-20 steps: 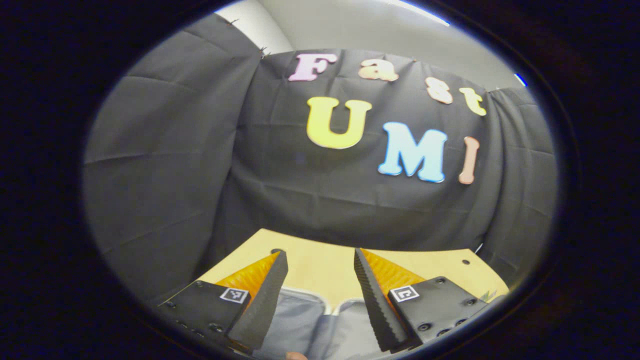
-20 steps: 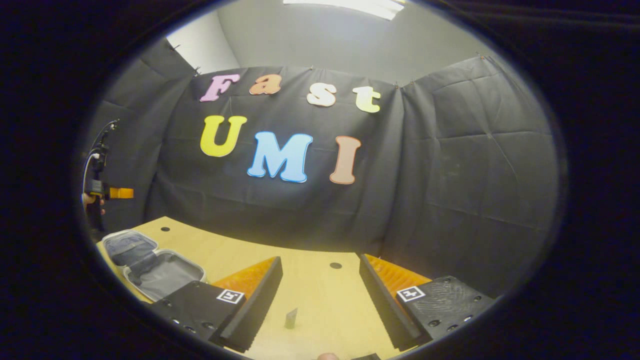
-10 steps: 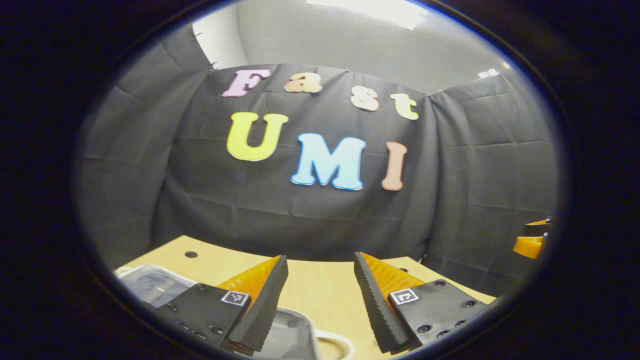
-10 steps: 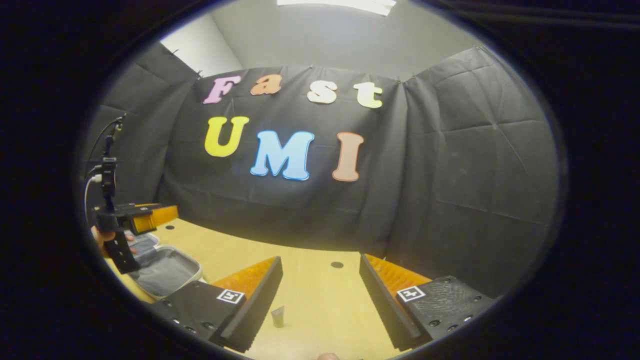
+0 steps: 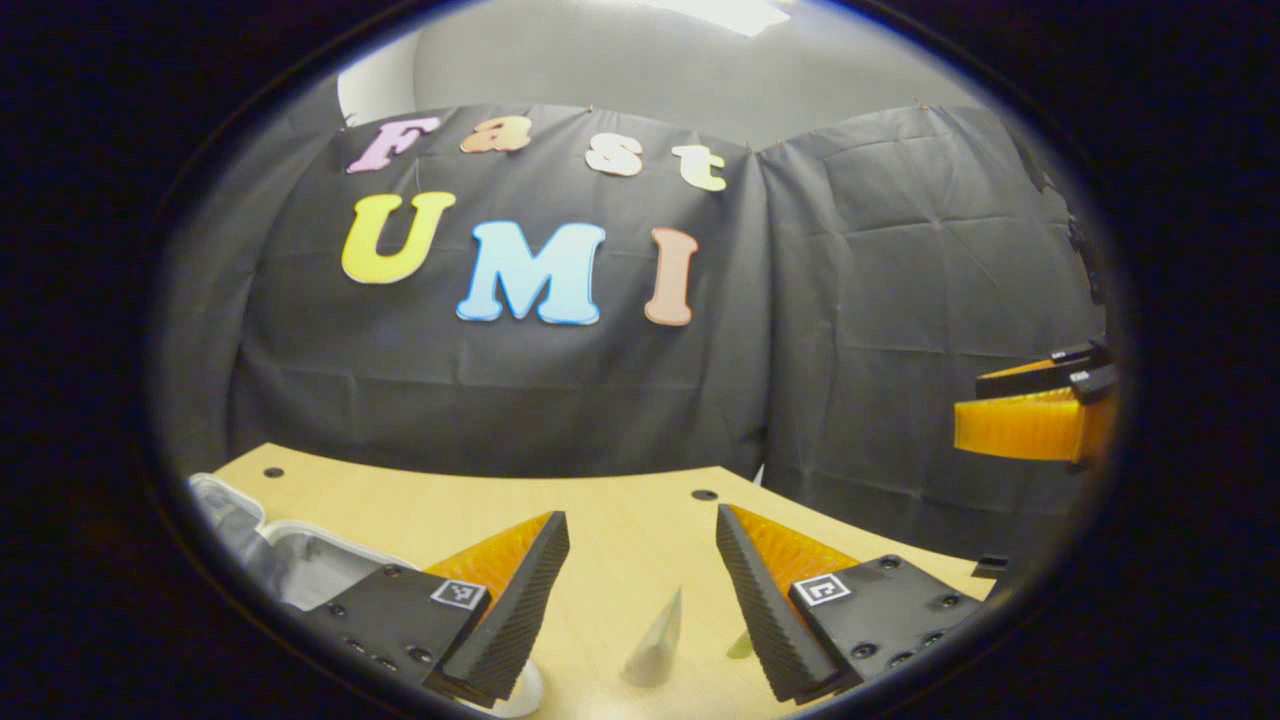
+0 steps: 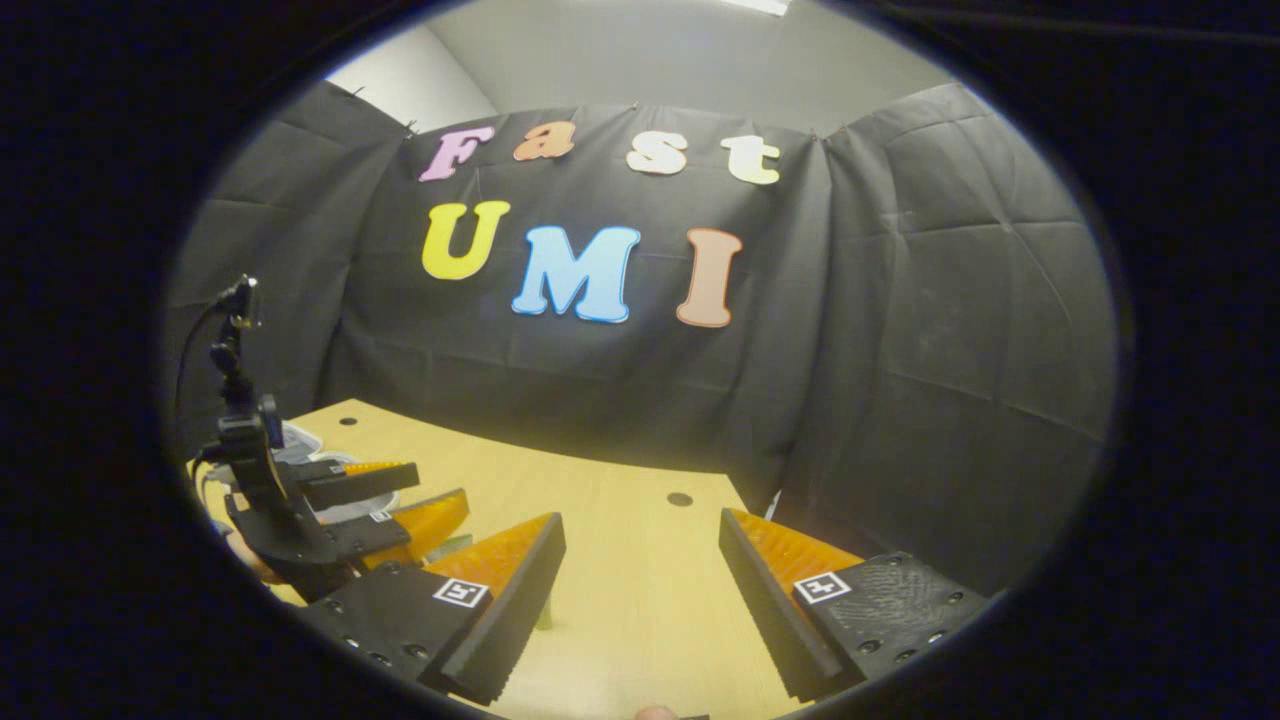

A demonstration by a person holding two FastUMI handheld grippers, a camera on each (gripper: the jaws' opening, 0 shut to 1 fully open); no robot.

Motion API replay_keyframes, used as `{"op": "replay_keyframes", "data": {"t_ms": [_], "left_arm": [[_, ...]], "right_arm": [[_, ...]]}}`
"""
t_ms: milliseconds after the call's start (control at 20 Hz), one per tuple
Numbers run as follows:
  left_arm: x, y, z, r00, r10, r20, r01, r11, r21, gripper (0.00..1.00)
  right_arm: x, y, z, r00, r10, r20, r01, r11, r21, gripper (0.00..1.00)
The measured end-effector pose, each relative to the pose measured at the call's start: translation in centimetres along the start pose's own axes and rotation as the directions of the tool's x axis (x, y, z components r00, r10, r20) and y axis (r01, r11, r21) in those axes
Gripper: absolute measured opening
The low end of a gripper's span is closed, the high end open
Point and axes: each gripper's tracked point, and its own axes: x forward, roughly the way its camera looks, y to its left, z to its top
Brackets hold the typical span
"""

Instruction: First open the suitcase, pack the skin care products into it, and then close the suitcase.

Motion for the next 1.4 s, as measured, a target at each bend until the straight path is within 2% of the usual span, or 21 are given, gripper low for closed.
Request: {"op": "replay_keyframes", "data": {"t_ms": [100,300,400,450,500,550,650,700,800,900,1050,1200,1250,1300,1400], "left_arm": [[1.1,-0.1,-4.2,0.998,0.005,-0.067,-0.007,1.000,-0.019,0.95],[3.0,-0.2,-11.0,0.979,0.020,-0.201,-0.019,1.000,0.004,0.95],[3.5,0.0,-12.9,0.969,0.042,-0.244,-0.043,0.999,-0.001,0.91],[3.8,0.7,-13.3,0.965,0.063,-0.254,-0.062,0.998,0.011,0.76],[3.9,0.9,-14.0,0.961,0.072,-0.268,-0.072,0.997,0.009,0.69],[4.1,1.0,-14.3,0.958,0.068,-0.277,-0.071,0.998,0.001,0.51],[4.3,0.8,-14.4,0.957,0.059,-0.284,-0.061,0.998,0.002,0.47],[4.2,1.0,-14.2,0.950,0.055,-0.307,-0.059,0.998,-0.004,0.45],[3.4,0.7,-13.8,0.930,0.012,-0.368,-0.053,0.993,-0.102,0.40],[2.1,2.2,-11.5,0.914,0.016,-0.406,-0.091,0.982,-0.167,0.36],[-1.0,4.4,-4.8,0.922,0.016,-0.386,-0.120,0.962,-0.246,0.39],[-5.3,8.6,0.8,0.928,0.065,-0.366,-0.176,0.944,-0.278,0.36],[-7.0,10.6,2.0,0.928,0.098,-0.360,-0.207,0.939,-0.276,0.36],[-8.7,12.7,2.2,0.915,0.139,-0.379,-0.253,0.930,-0.267,0.33],[-12.0,17.1,1.2,0.882,0.207,-0.424,-0.337,0.905,-0.258,0.36]], "right_arm": [[0.4,0.5,-0.7,1.000,0.021,-0.009,-0.021,1.000,0.000,0.94],[1.9,1.9,-3.0,0.996,0.056,-0.064,-0.055,0.998,0.024,0.94],[2.3,2.7,-4.4,0.992,0.074,-0.098,-0.070,0.997,0.042,0.94],[2.3,2.9,-4.7,0.991,0.082,-0.110,-0.077,0.996,0.052,0.94],[2.3,2.9,-4.8,0.990,0.084,-0.115,-0.078,0.995,0.061,0.94],[2.4,2.9,-4.8,0.990,0.082,-0.117,-0.074,0.995,0.068,0.94],[2.8,3.1,-5.1,0.989,0.082,-0.125,-0.072,0.994,0.081,0.94],[3.1,3.5,-5.2,0.987,0.090,-0.130,-0.078,0.993,0.089,0.94],[3.9,4.4,-5.5,0.984,0.113,-0.138,-0.099,0.989,0.107,0.94],[5.1,5.7,-6.1,0.979,0.140,-0.151,-0.121,0.985,0.125,0.94],[8.0,7.8,-9.5,0.960,0.170,-0.221,-0.143,0.981,0.134,0.94],[10.3,9.8,-15.1,0.921,0.193,-0.339,-0.148,0.977,0.155,0.95],[10.5,10.4,-17.1,0.893,0.205,-0.401,-0.149,0.975,0.164,0.94],[10.9,10.7,-18.8,0.875,0.206,-0.438,-0.146,0.975,0.167,0.93],[11.0,11.0,-20.7,0.856,0.201,-0.477,-0.128,0.975,0.182,0.85]]}}
